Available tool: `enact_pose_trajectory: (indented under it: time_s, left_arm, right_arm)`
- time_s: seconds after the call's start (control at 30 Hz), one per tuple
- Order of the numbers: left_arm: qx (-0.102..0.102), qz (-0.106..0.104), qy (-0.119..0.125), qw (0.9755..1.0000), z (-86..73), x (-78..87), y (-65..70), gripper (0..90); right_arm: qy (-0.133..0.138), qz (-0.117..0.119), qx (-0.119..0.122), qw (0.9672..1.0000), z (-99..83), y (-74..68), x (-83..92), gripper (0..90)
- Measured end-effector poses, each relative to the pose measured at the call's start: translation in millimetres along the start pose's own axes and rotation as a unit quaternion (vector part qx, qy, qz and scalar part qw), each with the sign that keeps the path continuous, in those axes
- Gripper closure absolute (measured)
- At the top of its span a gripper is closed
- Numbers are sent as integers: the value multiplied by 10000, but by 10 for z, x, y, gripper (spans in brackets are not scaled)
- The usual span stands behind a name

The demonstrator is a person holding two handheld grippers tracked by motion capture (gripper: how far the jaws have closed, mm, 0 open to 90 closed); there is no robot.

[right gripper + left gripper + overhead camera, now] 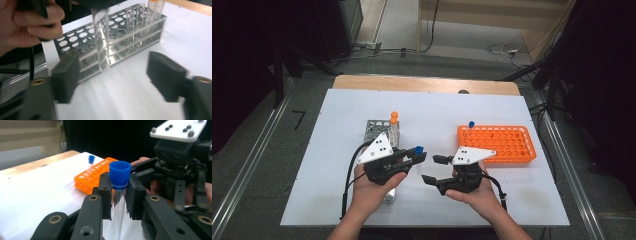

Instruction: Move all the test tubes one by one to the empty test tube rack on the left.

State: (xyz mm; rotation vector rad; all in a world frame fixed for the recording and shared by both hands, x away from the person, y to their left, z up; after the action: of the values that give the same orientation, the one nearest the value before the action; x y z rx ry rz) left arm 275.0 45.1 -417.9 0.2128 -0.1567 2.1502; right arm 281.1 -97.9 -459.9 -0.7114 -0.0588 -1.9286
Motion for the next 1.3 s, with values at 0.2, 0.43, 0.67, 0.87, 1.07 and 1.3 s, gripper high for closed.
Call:
enact_pose_trajectory:
  time_s: [0.2,0.43,0.67,0.87,1.07,1.3]
  left_arm:
    - [128,220,146,9996,13,153,-179,770]
    - [171,640,164,9977,-21,312,-393,770]
    - [247,1045,185,9940,-131,370,-597,770]
    - [181,1316,139,9910,-210,351,-701,770]
    - [78,1414,52,9899,-290,273,-737,771]
    - [-137,1596,-82,9870,-353,209,-749,769]
  right_arm:
    - [86,-24,-42,10000,-65,172,106,61]
    - [232,-39,-223,9995,-123,396,315,0]
    - [372,-352,-294,9983,-147,597,495,0]
    - [405,-484,-393,9972,-180,719,571,0]
    - [444,-552,-429,9966,-203,785,606,0]
    - [469,-639,-496,9956,-230,856,641,0]
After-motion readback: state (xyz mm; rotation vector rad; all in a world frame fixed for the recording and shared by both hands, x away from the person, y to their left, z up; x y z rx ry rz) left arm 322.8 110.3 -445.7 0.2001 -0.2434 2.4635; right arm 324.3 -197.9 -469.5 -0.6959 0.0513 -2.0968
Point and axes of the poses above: each handheld gripper's, and its own axes: x roughly backward along the jaws, z roughly out of its top, y roughly to its right, the point moved 7 cm from there along -x, roughly forward along the jaws, and after that the axes turned 10 degrees about -x, right-handed, at the moved point
